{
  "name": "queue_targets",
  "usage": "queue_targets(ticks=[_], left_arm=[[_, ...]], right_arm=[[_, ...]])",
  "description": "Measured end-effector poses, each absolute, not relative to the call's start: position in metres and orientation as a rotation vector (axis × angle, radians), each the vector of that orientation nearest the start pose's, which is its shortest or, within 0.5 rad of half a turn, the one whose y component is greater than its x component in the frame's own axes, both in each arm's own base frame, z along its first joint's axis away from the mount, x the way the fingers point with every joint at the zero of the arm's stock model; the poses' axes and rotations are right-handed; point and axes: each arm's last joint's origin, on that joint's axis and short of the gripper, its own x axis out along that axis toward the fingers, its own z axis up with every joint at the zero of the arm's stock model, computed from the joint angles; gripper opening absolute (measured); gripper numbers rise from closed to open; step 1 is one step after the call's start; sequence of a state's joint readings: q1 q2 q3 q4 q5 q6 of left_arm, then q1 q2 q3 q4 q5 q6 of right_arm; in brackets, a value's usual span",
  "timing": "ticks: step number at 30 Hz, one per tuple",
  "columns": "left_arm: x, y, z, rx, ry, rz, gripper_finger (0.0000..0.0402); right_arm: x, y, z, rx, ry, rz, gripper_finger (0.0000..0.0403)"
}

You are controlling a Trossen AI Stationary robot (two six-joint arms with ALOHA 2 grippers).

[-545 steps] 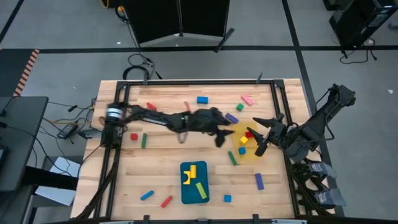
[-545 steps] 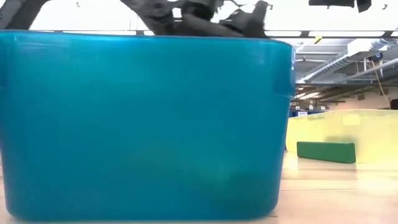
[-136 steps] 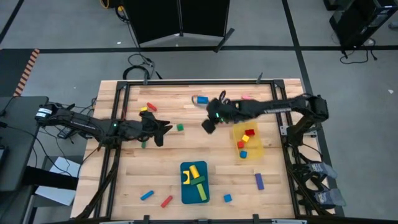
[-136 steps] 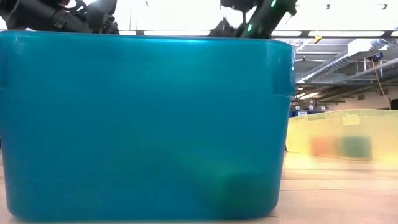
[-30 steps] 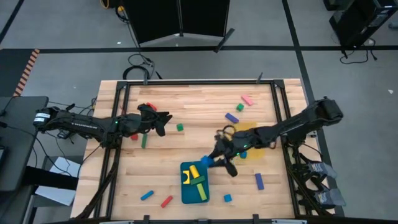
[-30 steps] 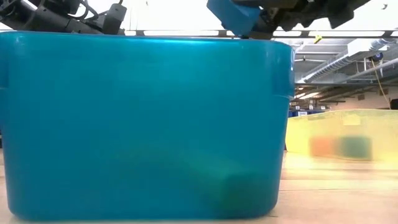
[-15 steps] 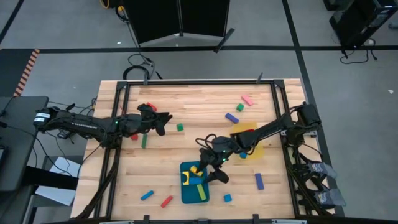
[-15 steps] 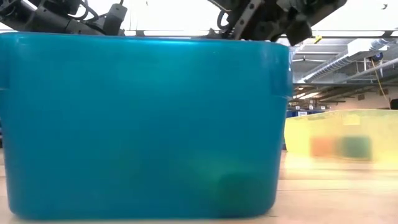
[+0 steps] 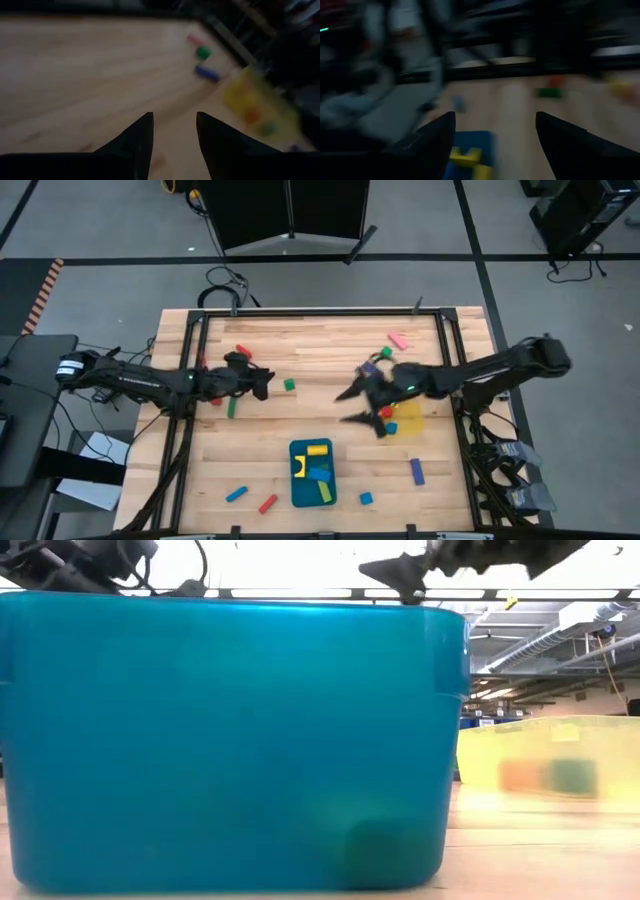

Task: Sort blocks by size
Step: Put the large green block into the blue bin

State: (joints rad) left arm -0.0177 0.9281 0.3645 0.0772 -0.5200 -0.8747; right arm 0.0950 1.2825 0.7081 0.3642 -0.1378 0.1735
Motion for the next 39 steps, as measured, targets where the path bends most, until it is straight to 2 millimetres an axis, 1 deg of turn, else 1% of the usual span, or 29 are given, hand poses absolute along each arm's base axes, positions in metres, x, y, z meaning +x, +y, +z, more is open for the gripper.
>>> queue_targets(ticks=[3,6,9,12,15,19,24,27,31,39], left_arm=[[0.186,0.010,0.181,-0.731,0.314,0.685,0.0158],[0.192,0.010,0.179,-0.723,0.425,0.724,0.0158],[0.202,0.010,0.186,-0.682,0.540,0.769,0.0158],[0.211,0.010,0.198,-0.624,0.681,0.827,0.0158],[0.217,0.010,0.209,-0.564,0.851,0.884,0.0159],[0.222,0.008,0.217,-0.557,1.044,0.912,0.0159],[0.219,0.006,0.207,-0.553,1.217,0.955,0.0159],[0.216,0.006,0.200,-0.555,1.262,0.999,0.0159],[0.213,0.005,0.195,-0.584,1.278,1.011,0.0159],[0.197,0.004,0.177,-0.662,1.367,1.086,0.0159]], right_arm=[[0.244,0.018,0.247,0.196,0.196,0.040,0.0274],[0.218,0.013,0.241,0.243,0.138,-0.066,0.0264],[0.202,0.012,0.234,0.280,0.077,-0.097,0.0256],[0.195,0.014,0.229,0.306,0.032,-0.092,0.0248],[0.194,0.017,0.224,0.307,0.040,-0.080,0.0242],[0.197,0.021,0.220,0.301,0.061,-0.072,0.0235],[0.202,0.022,0.213,0.289,0.094,-0.086,0.0231],[0.205,0.022,0.209,0.287,0.108,-0.088,0.0230],[0.208,0.023,0.207,0.290,0.105,-0.088,0.0231],[0.208,0.026,0.208,0.290,0.092,-0.070,0.0225]])
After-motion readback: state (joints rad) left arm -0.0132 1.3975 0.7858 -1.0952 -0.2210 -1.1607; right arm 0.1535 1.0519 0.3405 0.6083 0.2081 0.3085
